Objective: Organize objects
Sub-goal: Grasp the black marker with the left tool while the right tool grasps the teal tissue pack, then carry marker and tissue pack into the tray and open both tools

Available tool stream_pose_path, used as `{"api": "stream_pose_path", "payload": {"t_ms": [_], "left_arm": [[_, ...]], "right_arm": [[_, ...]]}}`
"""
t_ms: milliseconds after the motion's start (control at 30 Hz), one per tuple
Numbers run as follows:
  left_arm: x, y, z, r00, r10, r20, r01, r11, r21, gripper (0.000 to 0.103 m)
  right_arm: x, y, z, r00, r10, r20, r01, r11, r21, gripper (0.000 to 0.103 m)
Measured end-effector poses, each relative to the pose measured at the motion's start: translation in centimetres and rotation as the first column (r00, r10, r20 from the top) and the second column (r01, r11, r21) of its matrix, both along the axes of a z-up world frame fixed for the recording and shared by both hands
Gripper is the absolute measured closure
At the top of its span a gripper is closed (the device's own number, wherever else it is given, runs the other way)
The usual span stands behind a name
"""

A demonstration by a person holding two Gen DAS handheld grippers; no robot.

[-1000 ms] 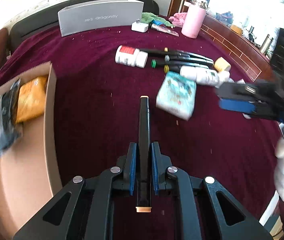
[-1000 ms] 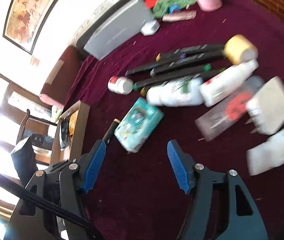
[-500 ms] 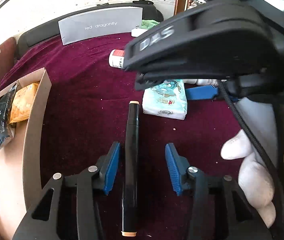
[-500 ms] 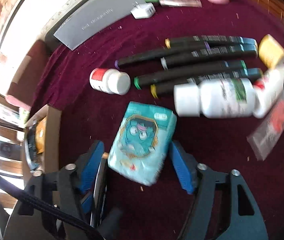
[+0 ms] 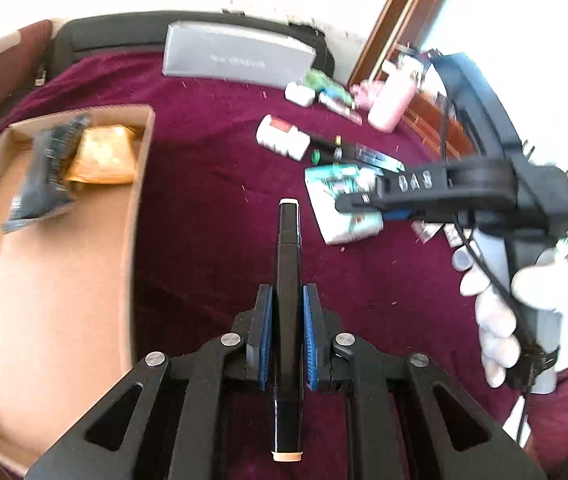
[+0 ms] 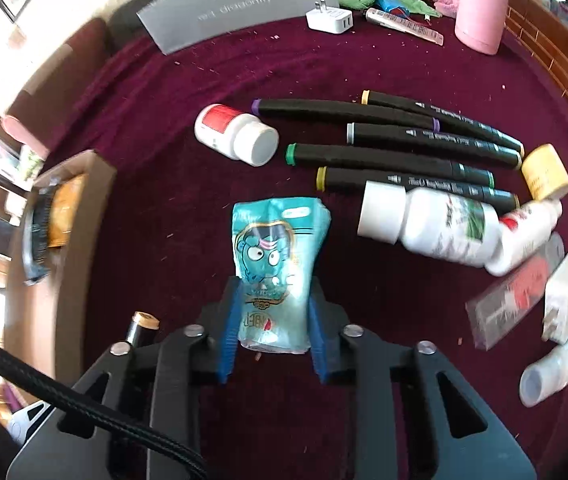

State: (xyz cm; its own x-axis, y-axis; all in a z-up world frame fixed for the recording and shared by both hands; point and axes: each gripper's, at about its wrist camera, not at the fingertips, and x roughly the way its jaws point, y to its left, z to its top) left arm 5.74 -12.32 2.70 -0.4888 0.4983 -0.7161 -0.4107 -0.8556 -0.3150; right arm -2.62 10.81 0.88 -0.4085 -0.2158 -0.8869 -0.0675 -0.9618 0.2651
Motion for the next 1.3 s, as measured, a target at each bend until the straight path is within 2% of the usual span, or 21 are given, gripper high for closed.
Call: {"api": "stream_pose_path", "payload": {"t_ms": [100, 167, 267, 333, 467, 533, 667, 733, 800, 900, 1100, 1167, 1300], "left_arm": [[0.6, -2.3, 1.9, 0.999, 0.037, -0.034, -0.036, 0.999, 0.017, 0.092], [0.9, -3.7, 2.6, 0.997, 0.06, -0.045, -0.059, 0.997, 0.041, 0.092], [1.5, -5.4, 3.0, 0.994, 0.095, -0.058, -0.092, 0.994, 0.059, 0.092], [1.6, -6.4, 2.9, 0.992, 0.111, -0.053, -0.107, 0.992, 0.073, 0.092], [1.6, -7.5, 2.3, 0.992, 0.123, -0.032, -0.12, 0.989, 0.091, 0.092], [1.6, -8.0, 2.0, 0.992, 0.126, -0.024, -0.122, 0.986, 0.11, 0.092], [1.4, -9.3, 2.0, 0.99, 0.142, -0.024, -0.137, 0.982, 0.132, 0.092], [1.4, -10.1, 2.2, 0.987, 0.156, -0.031, -0.151, 0.979, 0.135, 0.092], [1.3, -11.5, 2.7, 0.983, 0.179, -0.044, -0.171, 0.976, 0.138, 0.092], [0.7, -13.6, 3.4, 0.973, 0.223, -0.055, -0.214, 0.969, 0.126, 0.092], [-3.1, -18.0, 4.8, 0.949, 0.306, -0.074, -0.302, 0.951, 0.065, 0.092], [-5.2, -18.9, 4.8, 0.946, 0.318, -0.065, -0.317, 0.948, 0.027, 0.092], [-9.6, -19.7, 3.7, 0.945, 0.328, -0.016, -0.328, 0.944, -0.021, 0.092]], "right_arm": [[1.7, 0.0, 1.3, 0.999, 0.028, -0.031, -0.028, 0.999, -0.024, 0.08], [2.1, -0.5, 1.9, 0.998, 0.05, -0.038, -0.05, 0.999, 0.009, 0.079], [1.1, -0.6, 1.0, 0.999, 0.031, -0.017, -0.031, 0.999, 0.03, 0.072], [0.1, -0.3, -0.3, 1.0, -0.006, 0.008, 0.006, 1.0, 0.0, 0.07], [-0.9, -0.6, -1.0, 0.999, -0.041, -0.008, 0.041, 0.999, -0.014, 0.058], [-1.0, -1.5, -0.9, 0.999, -0.034, -0.029, 0.034, 0.999, 0.016, 0.054], [-1.2, -3.7, -1.1, 0.997, 0.005, -0.079, 0.008, 0.987, 0.159, 0.052], [-1.4, -4.1, -1.1, 0.997, 0.017, -0.081, -0.001, 0.98, 0.2, 0.057], [-1.5, -3.7, -1.0, 0.996, 0.029, -0.082, -0.016, 0.988, 0.156, 0.07], [-1.4, -2.6, -0.4, 0.996, 0.03, -0.081, -0.031, 1.0, -0.003, 0.078], [-1.2, -3.4, 2.3, 0.99, 0.061, -0.123, -0.083, 0.98, -0.179, 0.078], [-1.5, -4.6, 3.5, 0.986, 0.095, -0.134, -0.126, 0.962, -0.243, 0.078], [-2.8, -9.2, 5.5, 0.974, 0.181, -0.136, -0.215, 0.927, -0.308, 0.078]]}}
